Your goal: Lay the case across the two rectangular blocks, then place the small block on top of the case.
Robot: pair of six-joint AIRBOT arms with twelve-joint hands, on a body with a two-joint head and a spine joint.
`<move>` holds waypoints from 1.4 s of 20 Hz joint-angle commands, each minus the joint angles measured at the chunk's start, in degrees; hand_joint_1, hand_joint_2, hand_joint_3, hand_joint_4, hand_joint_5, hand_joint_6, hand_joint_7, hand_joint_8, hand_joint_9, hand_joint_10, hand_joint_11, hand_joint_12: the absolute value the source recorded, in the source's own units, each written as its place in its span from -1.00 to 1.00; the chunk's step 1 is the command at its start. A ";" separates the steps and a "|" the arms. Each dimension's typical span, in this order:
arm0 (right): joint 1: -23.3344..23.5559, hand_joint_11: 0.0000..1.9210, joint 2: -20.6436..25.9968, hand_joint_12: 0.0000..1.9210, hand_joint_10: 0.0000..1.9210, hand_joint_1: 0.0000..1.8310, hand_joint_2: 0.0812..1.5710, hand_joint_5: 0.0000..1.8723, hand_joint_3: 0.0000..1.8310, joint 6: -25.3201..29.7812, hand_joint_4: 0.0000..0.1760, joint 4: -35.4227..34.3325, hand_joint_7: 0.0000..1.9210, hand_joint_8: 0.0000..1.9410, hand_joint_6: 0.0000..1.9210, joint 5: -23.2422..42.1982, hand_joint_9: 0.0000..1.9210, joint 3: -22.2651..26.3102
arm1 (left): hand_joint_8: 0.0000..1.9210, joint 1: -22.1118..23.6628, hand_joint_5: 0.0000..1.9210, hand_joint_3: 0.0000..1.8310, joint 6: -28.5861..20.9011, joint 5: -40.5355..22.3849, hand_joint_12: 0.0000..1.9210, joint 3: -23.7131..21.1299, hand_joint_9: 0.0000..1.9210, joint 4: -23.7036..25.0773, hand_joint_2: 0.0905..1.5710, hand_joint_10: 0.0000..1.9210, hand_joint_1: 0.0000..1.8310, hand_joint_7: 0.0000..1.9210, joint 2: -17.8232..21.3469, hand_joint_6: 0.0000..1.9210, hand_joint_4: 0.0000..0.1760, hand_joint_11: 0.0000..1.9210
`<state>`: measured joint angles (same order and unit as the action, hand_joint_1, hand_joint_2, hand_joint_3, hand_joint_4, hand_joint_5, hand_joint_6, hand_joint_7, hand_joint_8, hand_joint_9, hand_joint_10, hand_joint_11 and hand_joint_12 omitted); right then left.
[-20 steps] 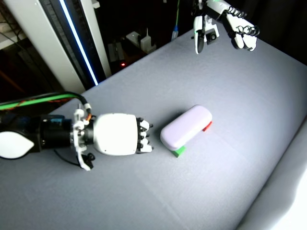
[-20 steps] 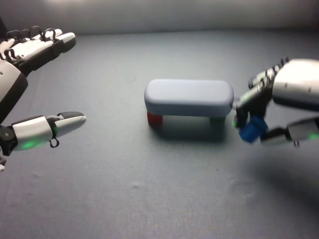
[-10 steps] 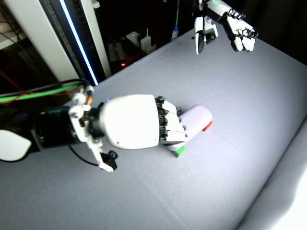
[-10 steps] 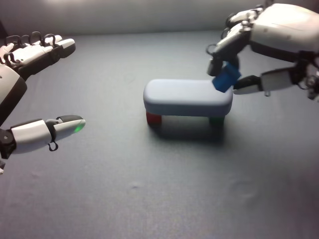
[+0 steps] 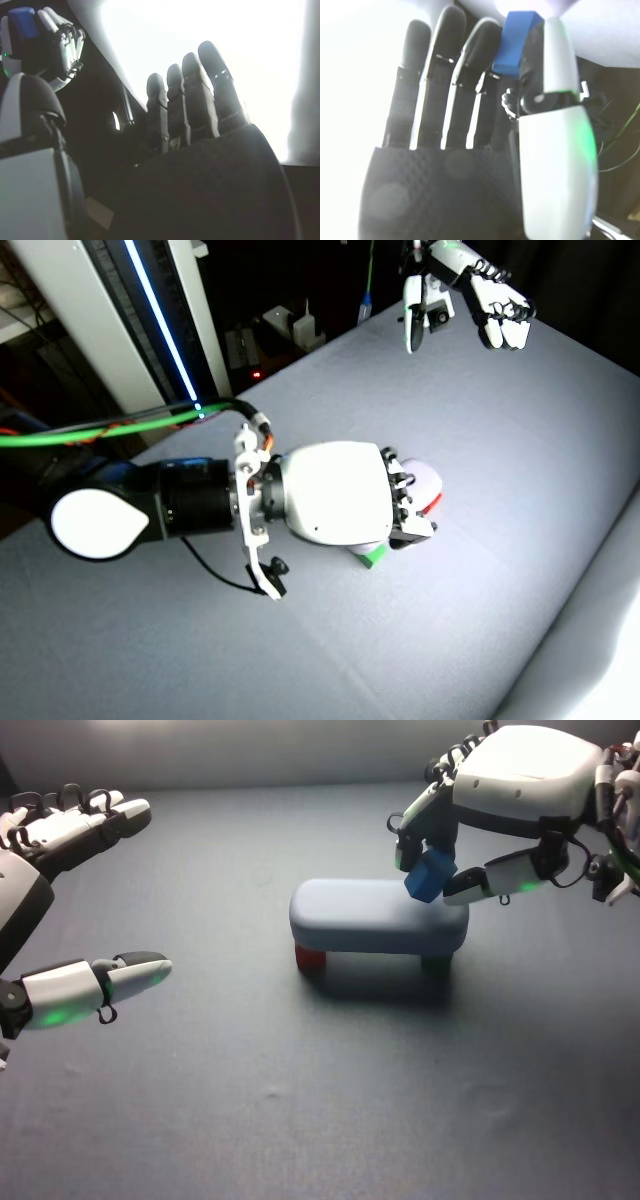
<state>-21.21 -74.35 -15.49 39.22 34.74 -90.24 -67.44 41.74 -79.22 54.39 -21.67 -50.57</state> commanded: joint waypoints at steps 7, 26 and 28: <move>1.47 -0.26 -1.11 0.32 -0.46 0.37 0.29 0.17 -1.00 -0.50 -0.80 -0.45 0.27 -0.44 -0.11 1.19 0.15 -1.08 | -1.00 0.47 -0.66 -1.00 -0.75 -6.91 -0.14 0.44 -0.75 1.06 0.22 -1.00 -0.05 -0.76 -0.51 -1.00 -0.70 -1.00; 1.44 -1.00 3.59 -0.58 -0.99 -0.21 0.15 -1.00 -1.00 -5.81 0.49 -10.98 -0.85 -1.00 -1.00 10.49 -0.88 5.22 | -0.99 0.48 -0.64 -1.00 -1.07 -8.47 -0.09 0.20 -0.73 1.10 0.21 -0.99 -0.06 -0.72 0.03 -1.00 -0.67 -1.00; 0.79 -1.00 6.75 -0.92 -0.99 -0.31 0.15 -1.00 -1.00 -7.18 0.90 -12.92 -0.92 -0.99 -1.00 14.07 -0.98 7.92 | -0.99 0.42 -0.64 -1.00 -1.07 -9.31 -0.08 0.06 -0.72 1.24 0.22 -0.99 -0.09 -0.72 0.48 -1.00 -0.69 -1.00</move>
<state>-20.78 -67.24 -22.70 28.51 42.61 -82.00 -67.44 41.04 -80.31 54.39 -21.56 -50.39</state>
